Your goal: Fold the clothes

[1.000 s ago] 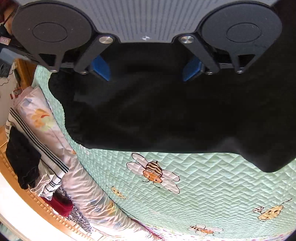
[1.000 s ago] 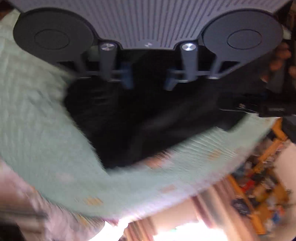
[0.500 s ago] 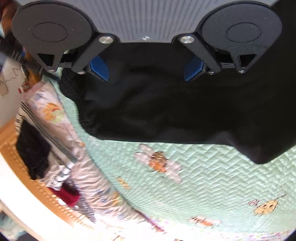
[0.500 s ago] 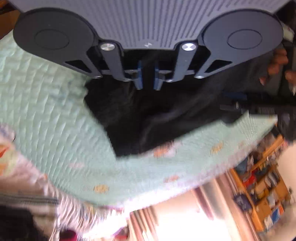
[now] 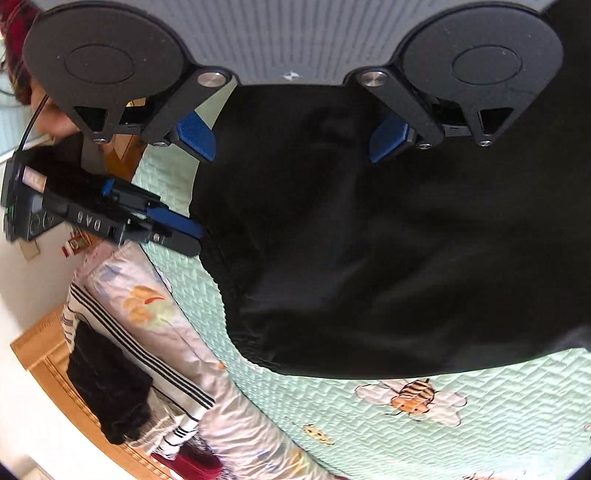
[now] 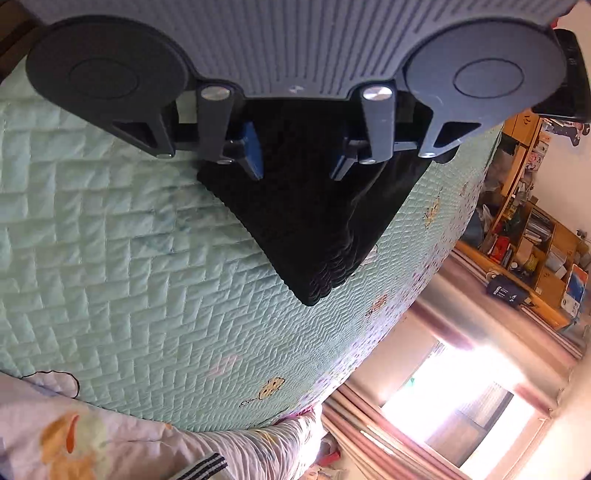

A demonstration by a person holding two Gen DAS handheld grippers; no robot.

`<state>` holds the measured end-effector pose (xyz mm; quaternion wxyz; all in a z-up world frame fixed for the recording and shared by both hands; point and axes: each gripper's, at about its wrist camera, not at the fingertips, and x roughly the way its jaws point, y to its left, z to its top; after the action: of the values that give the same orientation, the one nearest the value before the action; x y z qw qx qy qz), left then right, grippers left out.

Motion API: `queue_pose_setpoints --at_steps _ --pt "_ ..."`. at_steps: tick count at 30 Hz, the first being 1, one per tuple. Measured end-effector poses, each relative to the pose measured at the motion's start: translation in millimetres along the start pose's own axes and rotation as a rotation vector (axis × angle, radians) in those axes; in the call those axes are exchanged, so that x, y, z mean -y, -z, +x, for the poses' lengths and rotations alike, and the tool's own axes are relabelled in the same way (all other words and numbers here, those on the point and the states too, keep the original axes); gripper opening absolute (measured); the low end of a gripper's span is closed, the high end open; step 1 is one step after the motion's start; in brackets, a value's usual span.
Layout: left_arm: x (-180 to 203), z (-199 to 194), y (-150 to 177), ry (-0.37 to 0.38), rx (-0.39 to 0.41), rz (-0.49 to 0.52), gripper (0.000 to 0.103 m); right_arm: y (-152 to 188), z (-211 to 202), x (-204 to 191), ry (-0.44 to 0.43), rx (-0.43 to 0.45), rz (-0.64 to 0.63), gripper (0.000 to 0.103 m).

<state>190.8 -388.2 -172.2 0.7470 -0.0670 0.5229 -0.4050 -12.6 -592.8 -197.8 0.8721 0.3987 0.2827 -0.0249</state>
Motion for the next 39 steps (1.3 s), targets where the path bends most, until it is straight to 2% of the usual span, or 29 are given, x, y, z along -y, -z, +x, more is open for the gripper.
queue_pose_setpoints --at_steps 6,12,14,15,18,20,21,22,23,26,28,35,36,37,39 --pt "13 3 2 -0.066 -0.020 0.068 0.090 8 3 -6 0.028 0.005 -0.060 0.039" --pt "24 0 1 -0.125 -0.028 0.065 0.090 -9 -10 4 -0.066 -0.067 -0.033 0.039" --pt "26 -7 3 -0.106 -0.007 0.051 0.091 -13 -23 -2 -0.104 -0.042 -0.057 0.042" --pt "26 -9 4 -0.101 -0.001 0.043 0.091 -14 -27 -5 -0.129 -0.031 -0.067 0.046" --pt "20 -12 9 -0.159 -0.002 0.033 0.092 -16 -32 -16 -0.193 -0.014 -0.097 0.057" --pt "13 -20 14 -0.155 0.020 0.006 0.092 -13 -19 -17 -0.130 -0.055 -0.125 0.059" --pt "9 -26 17 -0.148 0.032 -0.015 0.092 -11 -13 -15 -0.088 -0.065 -0.133 0.056" --pt "5 -32 20 -0.142 0.046 -0.033 0.092 -8 -9 -13 -0.046 -0.072 -0.141 0.045" --pt "2 -40 24 -0.139 0.064 -0.035 0.092 -6 -4 -11 -0.003 -0.079 -0.149 0.042" --pt "-9 -66 38 -0.141 0.122 -0.049 0.092 -2 -16 -31 0.032 -0.028 -0.174 0.045" --pt "-22 -87 49 -0.116 0.164 -0.072 0.092 5 -28 -54 0.050 0.031 -0.223 0.051" --pt "-84 -145 72 -0.197 0.250 -0.188 0.093 36 3 -82 0.087 -0.042 -0.216 0.065" --pt "-95 -152 74 -0.196 0.256 -0.210 0.093 41 8 -85 0.092 -0.054 -0.215 0.065" --pt "-106 -160 77 -0.196 0.262 -0.229 0.093 45 13 -89 0.097 -0.065 -0.213 0.057" --pt "-121 -171 85 -0.199 0.268 -0.239 0.093 54 22 -97 0.107 -0.088 -0.210 0.053"
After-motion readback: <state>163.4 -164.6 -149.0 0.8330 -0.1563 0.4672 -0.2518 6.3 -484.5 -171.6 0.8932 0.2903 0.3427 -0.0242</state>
